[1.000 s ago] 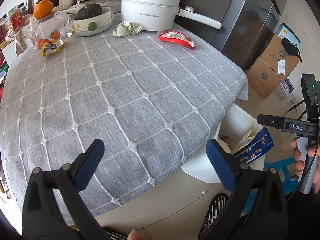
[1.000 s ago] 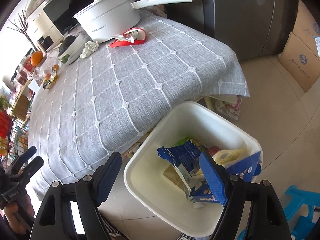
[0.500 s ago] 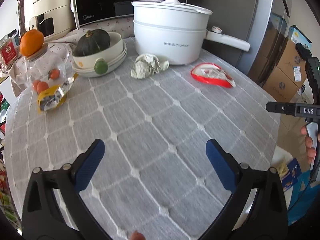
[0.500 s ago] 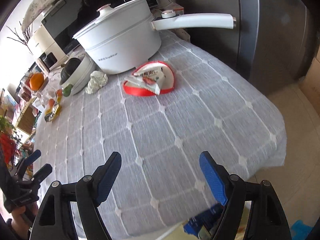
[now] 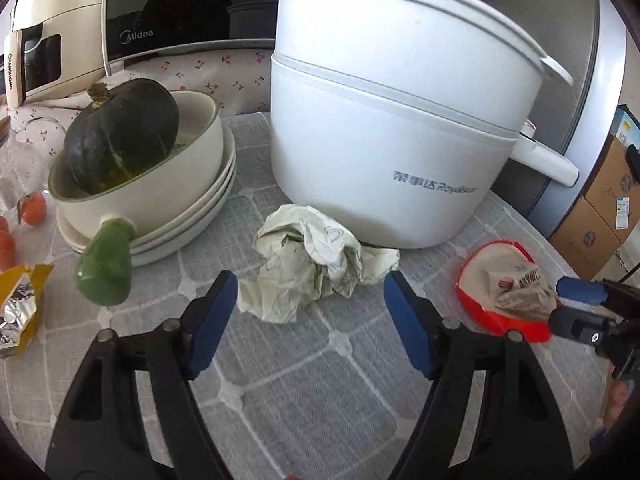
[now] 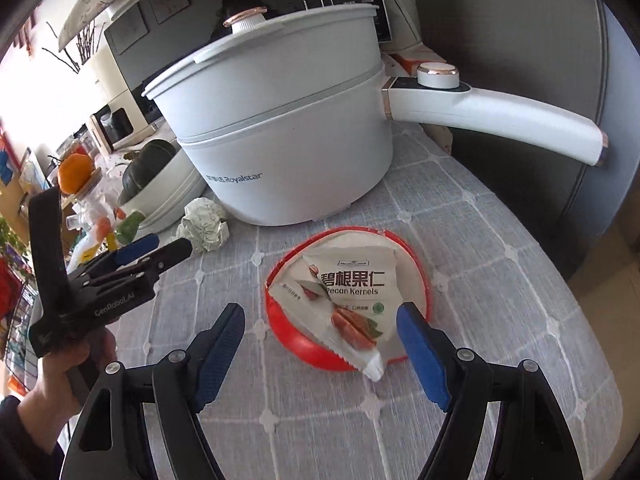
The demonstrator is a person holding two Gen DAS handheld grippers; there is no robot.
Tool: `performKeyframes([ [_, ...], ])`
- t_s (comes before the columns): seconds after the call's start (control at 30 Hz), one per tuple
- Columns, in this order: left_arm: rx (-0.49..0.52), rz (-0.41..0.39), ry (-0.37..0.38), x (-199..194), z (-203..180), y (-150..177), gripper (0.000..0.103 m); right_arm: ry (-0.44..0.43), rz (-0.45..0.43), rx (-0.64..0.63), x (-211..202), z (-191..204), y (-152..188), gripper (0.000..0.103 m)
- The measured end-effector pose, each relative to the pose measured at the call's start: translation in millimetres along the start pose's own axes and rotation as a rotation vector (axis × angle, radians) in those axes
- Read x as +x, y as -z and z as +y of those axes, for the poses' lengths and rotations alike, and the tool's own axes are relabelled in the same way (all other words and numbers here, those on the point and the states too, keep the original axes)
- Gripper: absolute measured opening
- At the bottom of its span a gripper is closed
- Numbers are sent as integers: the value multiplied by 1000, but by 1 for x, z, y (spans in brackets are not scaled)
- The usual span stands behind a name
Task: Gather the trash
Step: 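Grasp the crumpled paper with the left tool while the right tool grasps the nut bag, then carry the paper and nut bag over the bin and release both tools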
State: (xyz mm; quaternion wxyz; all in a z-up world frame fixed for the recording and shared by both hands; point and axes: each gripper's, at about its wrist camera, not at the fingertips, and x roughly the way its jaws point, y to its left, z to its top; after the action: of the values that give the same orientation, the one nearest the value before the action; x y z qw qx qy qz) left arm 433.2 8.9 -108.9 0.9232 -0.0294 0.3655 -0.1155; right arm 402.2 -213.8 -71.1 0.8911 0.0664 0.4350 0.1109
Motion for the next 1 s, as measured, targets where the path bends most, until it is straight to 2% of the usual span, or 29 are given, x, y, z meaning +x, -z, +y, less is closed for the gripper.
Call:
performKeyframes([
  [0.07, -22, 18, -2, 11, 1, -2, 76, 6, 17, 0, 13, -2, 0, 70],
  [0.1, -39, 36, 3, 16, 2, -4, 70, 3, 24, 3, 19, -3, 0, 68],
  [0.13, -59, 46, 10, 19, 5, -5, 58, -1, 28, 8, 23, -5, 1, 63],
  [0.23, -95, 83, 15, 26, 11, -7, 34, -5, 29, 14, 30, -6, 4, 49],
  [0.33, -101, 91, 31, 24, 12, -8, 22, 3, 24, -8, 30, -6, 8, 38],
  [0.47, -85, 102, 31, 7, 7, -2, 18, 3, 11, -42, 23, 1, 10, 24],
  [0.63, -35, 92, 41, -37, -8, 12, 17, 5, 5, -17, -3, 6, 10, 17],
  [1.0, 53, 51, 80, -170, -47, 46, 17, 9, -41, 35, -107, 20, 42, 15],
])
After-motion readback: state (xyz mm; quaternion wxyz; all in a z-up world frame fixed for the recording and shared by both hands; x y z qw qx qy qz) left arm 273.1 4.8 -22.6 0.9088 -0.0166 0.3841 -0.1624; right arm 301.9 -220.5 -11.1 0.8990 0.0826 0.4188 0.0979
